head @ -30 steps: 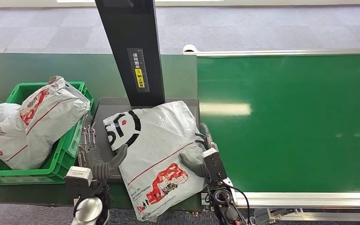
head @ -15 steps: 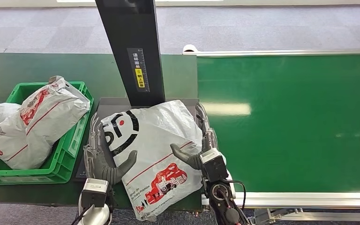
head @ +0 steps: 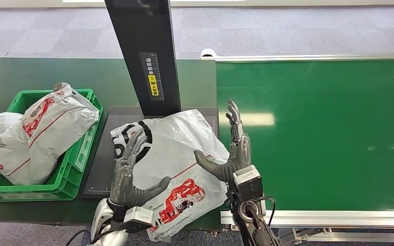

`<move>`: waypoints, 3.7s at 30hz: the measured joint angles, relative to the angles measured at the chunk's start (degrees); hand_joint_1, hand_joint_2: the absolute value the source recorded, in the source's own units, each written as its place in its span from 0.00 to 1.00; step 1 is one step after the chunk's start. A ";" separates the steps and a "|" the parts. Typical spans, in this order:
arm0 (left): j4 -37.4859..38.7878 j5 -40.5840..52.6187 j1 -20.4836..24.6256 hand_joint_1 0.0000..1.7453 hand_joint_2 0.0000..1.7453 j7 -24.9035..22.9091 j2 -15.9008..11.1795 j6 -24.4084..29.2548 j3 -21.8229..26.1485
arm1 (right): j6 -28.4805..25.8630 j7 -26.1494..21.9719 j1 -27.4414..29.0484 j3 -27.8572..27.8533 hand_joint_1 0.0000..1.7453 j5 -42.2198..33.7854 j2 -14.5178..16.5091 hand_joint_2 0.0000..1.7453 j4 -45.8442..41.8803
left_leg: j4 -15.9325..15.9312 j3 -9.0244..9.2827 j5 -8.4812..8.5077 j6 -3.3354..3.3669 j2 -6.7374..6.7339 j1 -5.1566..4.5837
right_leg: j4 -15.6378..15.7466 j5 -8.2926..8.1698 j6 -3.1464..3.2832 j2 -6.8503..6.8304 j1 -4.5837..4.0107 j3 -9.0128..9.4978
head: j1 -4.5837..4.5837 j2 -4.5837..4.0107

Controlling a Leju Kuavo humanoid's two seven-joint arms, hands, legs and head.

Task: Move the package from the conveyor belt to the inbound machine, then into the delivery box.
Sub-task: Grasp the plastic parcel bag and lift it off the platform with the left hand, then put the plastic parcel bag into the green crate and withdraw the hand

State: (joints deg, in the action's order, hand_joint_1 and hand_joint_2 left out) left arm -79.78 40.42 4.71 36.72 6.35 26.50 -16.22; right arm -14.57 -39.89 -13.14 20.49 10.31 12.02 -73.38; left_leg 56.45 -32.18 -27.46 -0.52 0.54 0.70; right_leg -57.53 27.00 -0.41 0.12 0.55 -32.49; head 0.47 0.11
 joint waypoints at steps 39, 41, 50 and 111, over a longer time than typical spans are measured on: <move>39.38 36.39 17.71 1.00 1.00 -18.50 6.22 4.42 8.61 | -1.54 0.00 8.50 -11.20 0.00 -2.86 -2.21 1.00 -21.21 | -0.03 1.22 -0.22 0.06 0.09 -0.06 | 0.04 0.15 -0.07 -0.08 0.05 1.34 | -0.01 0.01; 37.98 33.28 16.69 1.00 1.00 -14.90 6.26 5.54 9.09 | -1.51 0.00 8.53 -11.24 0.00 -2.84 -2.21 1.00 -21.21 | -0.03 1.16 -0.22 0.06 0.07 -0.06 | 0.04 0.14 -0.07 -0.07 0.05 1.25 | -0.01 0.00; 11.62 12.60 3.57 1.00 1.00 0.23 6.23 5.85 8.15 | -2.41 0.00 10.14 -12.42 0.00 -2.86 -2.33 1.00 -21.57 | 0.00 0.39 -0.20 0.06 -0.01 -0.05 | 0.02 0.13 -0.08 0.00 0.05 0.44 | 0.00 0.00; 56.96 47.42 37.57 0.95 1.00 -44.74 -19.09 3.82 54.47 | 8.23 0.00 15.37 -22.84 0.00 -3.08 -0.48 1.00 -27.64 | -0.17 1.07 0.08 -0.21 -0.05 0.01 | -0.03 0.03 0.22 0.07 -0.02 1.04 | -0.01 0.00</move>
State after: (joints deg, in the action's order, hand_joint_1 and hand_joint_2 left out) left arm -22.82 87.84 42.28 -8.02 -12.74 30.32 38.24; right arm -6.34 -39.89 2.22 -2.35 7.23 11.54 -101.02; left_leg 56.28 -31.10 -27.38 -0.74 0.49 0.71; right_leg -57.57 27.02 -0.19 0.19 0.53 -31.45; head 0.46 0.11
